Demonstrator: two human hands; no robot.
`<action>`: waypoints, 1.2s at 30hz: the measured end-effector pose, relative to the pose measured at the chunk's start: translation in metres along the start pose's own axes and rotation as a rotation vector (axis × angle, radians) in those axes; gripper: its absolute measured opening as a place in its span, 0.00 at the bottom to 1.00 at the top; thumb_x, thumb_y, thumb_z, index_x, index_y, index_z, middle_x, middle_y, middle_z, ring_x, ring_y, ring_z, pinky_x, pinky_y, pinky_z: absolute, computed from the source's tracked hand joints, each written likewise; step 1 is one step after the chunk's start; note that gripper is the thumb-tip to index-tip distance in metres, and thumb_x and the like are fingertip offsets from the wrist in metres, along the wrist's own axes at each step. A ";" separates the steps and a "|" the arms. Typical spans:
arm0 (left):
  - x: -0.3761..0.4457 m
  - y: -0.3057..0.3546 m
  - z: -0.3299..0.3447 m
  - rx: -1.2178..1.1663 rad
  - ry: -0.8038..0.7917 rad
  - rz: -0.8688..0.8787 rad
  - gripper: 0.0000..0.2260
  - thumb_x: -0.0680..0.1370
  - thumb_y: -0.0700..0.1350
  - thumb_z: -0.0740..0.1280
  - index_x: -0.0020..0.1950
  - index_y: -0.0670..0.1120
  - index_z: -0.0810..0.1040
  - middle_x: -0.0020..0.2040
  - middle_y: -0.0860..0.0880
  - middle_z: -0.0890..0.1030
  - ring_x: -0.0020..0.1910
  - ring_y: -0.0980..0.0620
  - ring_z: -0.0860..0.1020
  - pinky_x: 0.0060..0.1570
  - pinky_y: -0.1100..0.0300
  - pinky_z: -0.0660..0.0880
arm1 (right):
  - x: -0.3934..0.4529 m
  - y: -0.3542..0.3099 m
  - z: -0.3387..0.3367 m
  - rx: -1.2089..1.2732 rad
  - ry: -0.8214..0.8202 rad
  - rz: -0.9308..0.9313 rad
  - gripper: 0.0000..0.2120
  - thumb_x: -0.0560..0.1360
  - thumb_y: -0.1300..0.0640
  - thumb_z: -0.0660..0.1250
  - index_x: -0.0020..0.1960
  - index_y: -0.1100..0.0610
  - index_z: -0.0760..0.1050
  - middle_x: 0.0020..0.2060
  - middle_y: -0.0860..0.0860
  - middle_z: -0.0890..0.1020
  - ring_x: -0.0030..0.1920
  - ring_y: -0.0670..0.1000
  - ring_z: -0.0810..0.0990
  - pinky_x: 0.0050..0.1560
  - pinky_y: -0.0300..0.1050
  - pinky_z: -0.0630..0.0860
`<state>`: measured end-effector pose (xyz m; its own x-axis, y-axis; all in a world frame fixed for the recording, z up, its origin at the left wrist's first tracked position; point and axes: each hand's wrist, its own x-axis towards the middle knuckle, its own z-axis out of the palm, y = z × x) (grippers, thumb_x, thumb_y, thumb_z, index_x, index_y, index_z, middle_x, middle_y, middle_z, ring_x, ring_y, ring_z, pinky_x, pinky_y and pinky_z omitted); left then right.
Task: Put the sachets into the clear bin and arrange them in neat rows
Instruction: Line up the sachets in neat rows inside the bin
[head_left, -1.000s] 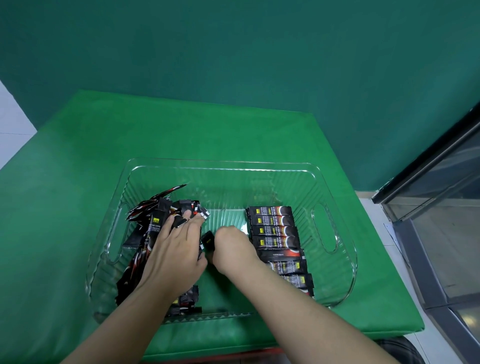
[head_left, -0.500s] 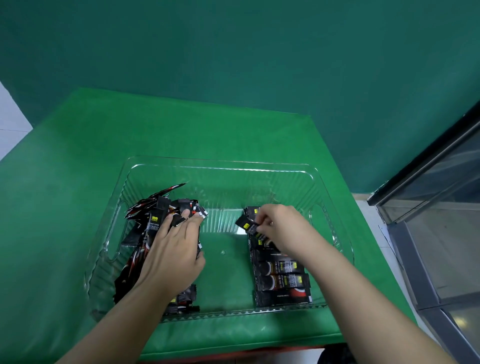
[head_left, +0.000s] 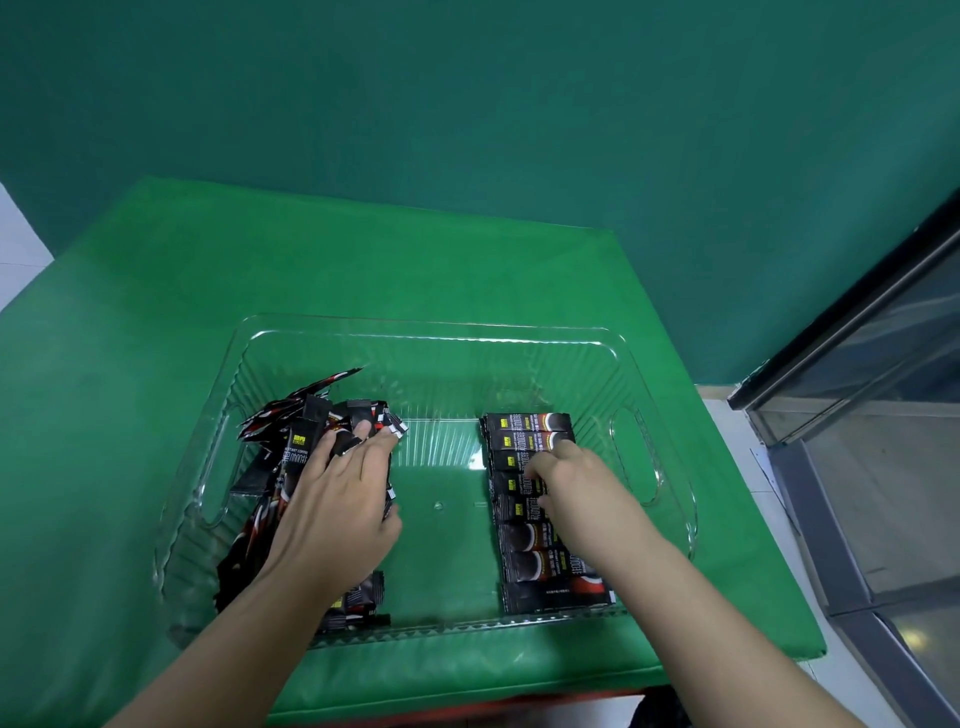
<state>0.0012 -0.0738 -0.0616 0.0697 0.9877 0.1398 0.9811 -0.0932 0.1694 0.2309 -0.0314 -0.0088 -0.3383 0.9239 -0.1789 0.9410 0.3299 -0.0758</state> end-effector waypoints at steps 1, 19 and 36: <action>0.000 0.000 0.000 -0.004 0.000 0.002 0.30 0.67 0.44 0.73 0.68 0.40 0.70 0.61 0.45 0.80 0.69 0.48 0.70 0.72 0.48 0.56 | -0.003 -0.001 0.002 -0.004 0.007 -0.010 0.20 0.73 0.69 0.66 0.63 0.55 0.72 0.58 0.53 0.73 0.58 0.53 0.71 0.57 0.45 0.74; 0.001 0.001 -0.002 0.011 -0.010 0.007 0.30 0.69 0.45 0.72 0.69 0.40 0.69 0.63 0.44 0.78 0.70 0.48 0.69 0.73 0.48 0.54 | -0.027 -0.003 0.013 0.095 0.034 -0.007 0.18 0.78 0.58 0.61 0.67 0.50 0.72 0.61 0.52 0.72 0.61 0.53 0.69 0.61 0.46 0.70; -0.001 0.000 0.000 0.037 0.050 0.011 0.33 0.62 0.45 0.76 0.65 0.38 0.71 0.50 0.45 0.83 0.65 0.48 0.75 0.70 0.53 0.54 | 0.054 -0.083 0.015 0.603 -0.039 -0.061 0.14 0.77 0.58 0.64 0.63 0.56 0.75 0.56 0.52 0.81 0.54 0.53 0.79 0.56 0.43 0.74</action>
<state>0.0007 -0.0744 -0.0613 0.0725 0.9790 0.1905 0.9864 -0.0987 0.1315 0.1338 -0.0119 -0.0272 -0.4028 0.8949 -0.1920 0.7513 0.2034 -0.6279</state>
